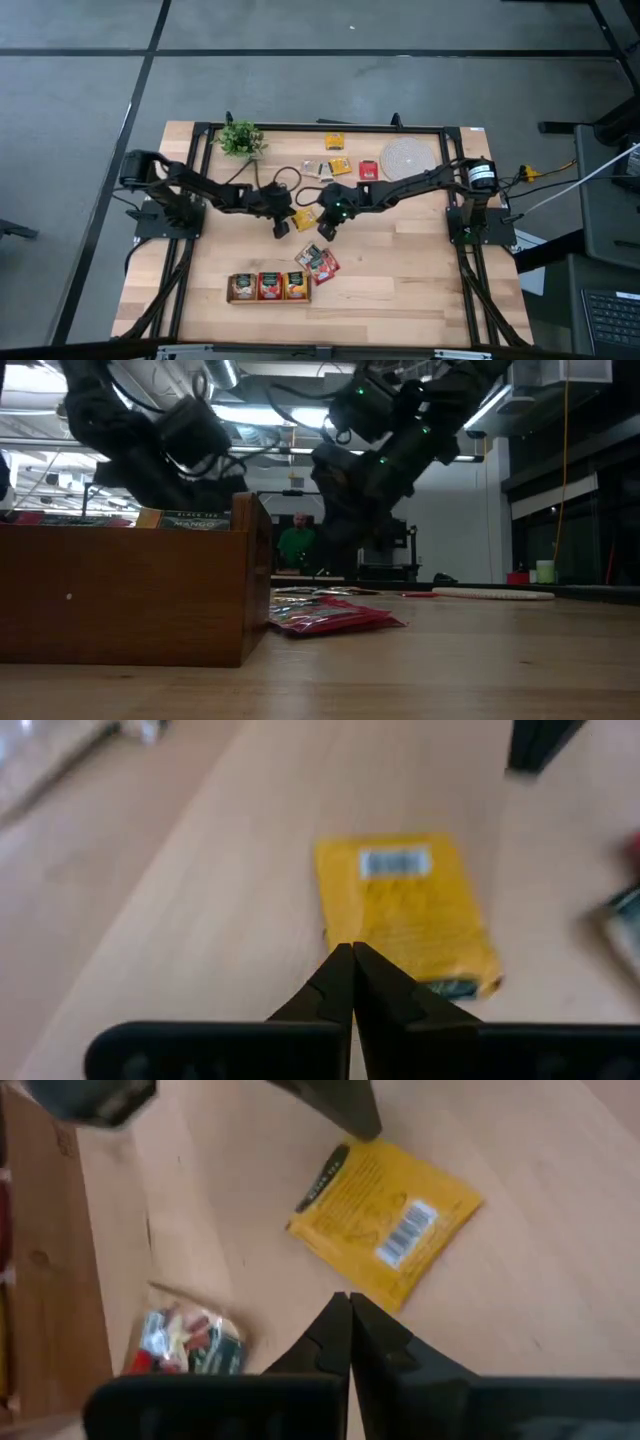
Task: Pick & Place Tea
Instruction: Put the yellow tea bag into the right section of the wooden organizer
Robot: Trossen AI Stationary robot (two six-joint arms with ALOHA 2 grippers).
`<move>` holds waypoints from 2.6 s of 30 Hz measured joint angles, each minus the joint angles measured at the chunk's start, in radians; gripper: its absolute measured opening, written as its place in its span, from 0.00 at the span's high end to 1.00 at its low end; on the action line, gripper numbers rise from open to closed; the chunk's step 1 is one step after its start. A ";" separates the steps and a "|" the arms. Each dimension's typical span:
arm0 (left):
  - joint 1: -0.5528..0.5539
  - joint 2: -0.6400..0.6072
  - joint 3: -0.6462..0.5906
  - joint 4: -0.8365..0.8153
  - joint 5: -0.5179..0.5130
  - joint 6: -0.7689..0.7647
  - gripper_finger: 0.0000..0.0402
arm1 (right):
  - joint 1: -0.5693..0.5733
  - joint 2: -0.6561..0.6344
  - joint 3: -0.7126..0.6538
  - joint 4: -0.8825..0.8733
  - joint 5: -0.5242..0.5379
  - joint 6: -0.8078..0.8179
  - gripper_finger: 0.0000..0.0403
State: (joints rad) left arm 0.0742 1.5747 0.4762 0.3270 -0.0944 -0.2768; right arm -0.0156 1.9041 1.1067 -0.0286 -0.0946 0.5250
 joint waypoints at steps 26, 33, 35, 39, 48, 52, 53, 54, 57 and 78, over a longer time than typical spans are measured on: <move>0.000 0.112 0.007 0.069 0.065 -0.032 0.99 | -0.001 0.000 -0.135 0.120 0.065 0.231 0.54; 0.000 0.112 0.007 0.070 0.066 -0.032 0.99 | -0.022 0.057 -0.132 0.203 -0.036 0.257 0.53; 0.000 0.112 0.007 0.070 0.066 -0.032 1.00 | -0.026 0.074 -0.132 0.250 -0.046 0.257 0.54; 0.000 0.112 0.007 0.070 0.066 -0.032 0.99 | -0.030 0.080 -0.132 0.279 -0.054 0.259 0.59; 0.000 0.112 0.007 0.071 0.063 -0.032 0.99 | -0.036 0.085 -0.134 0.281 -0.037 0.228 0.87; 0.003 0.097 0.007 0.063 0.065 -0.051 0.97 | -0.036 0.087 -0.134 0.281 -0.035 0.196 0.98; 0.007 0.089 0.007 0.058 0.069 -0.062 0.96 | -0.036 0.087 -0.134 0.281 -0.035 0.195 0.98; 0.008 0.078 0.007 0.046 0.074 -0.069 0.95 | -0.036 0.087 -0.134 0.281 -0.035 0.190 0.97; 0.008 0.022 0.004 -0.024 0.079 -0.061 0.93 | -0.036 0.087 -0.134 0.279 -0.036 0.170 0.99; 0.013 -0.300 -0.038 -0.168 0.073 -0.555 0.53 | 0.002 0.057 -0.021 0.152 0.161 -0.491 1.00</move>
State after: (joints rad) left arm 0.0875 1.2743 0.4385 0.1586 -0.0211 -0.8314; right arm -0.0133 1.9613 1.0862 0.1231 0.0666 0.0340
